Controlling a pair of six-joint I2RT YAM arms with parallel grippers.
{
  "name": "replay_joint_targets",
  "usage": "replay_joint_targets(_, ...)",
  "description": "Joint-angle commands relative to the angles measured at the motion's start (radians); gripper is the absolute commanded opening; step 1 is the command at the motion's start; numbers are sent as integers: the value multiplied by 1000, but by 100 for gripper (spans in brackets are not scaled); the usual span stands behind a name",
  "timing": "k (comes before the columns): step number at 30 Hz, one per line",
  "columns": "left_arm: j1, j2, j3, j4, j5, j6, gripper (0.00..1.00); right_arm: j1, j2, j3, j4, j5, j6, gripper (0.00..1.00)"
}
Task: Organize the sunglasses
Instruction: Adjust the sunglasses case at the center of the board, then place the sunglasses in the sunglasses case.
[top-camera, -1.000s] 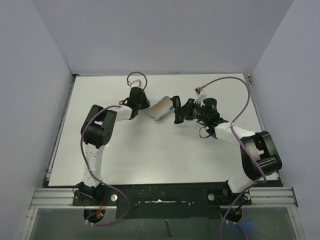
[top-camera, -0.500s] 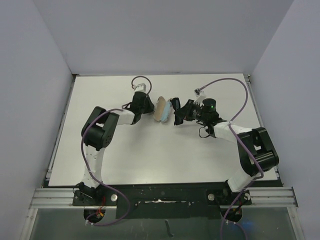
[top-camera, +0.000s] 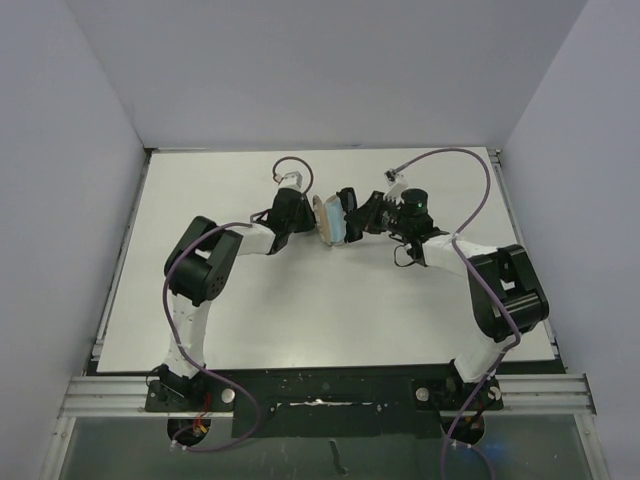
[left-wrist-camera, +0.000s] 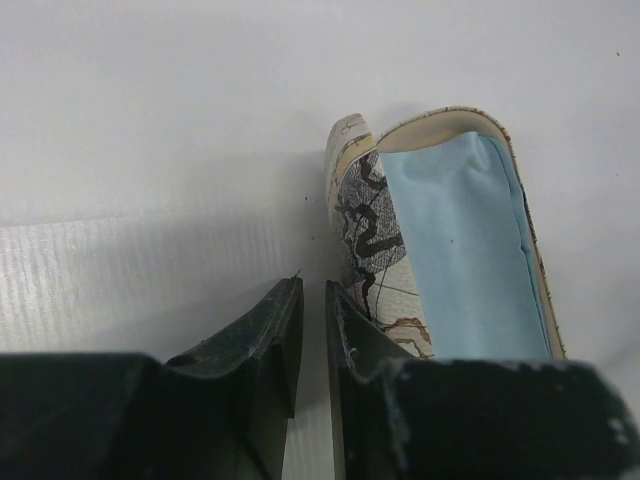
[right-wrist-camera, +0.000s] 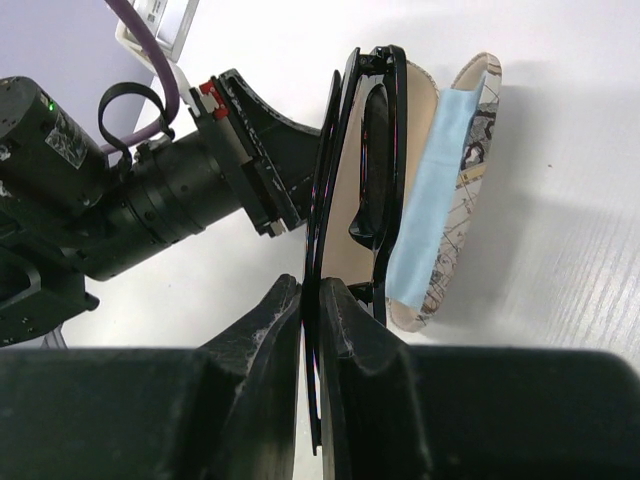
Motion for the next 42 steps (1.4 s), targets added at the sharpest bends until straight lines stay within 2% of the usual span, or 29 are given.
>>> replay_joint_targets(1, -8, -57, 28, 44, -8, 10, 15, -9, 11, 68, 54, -14, -8, 0)
replay_joint_targets(18, -14, -70, 34, 45, -12, 15, 15, -21, 160, 214, 37, -73, 3, 0)
replay_joint_targets(42, -36, -94, 55, 4, -47, 53, 15, -17, 247, 219, 105, -101, 46, 0)
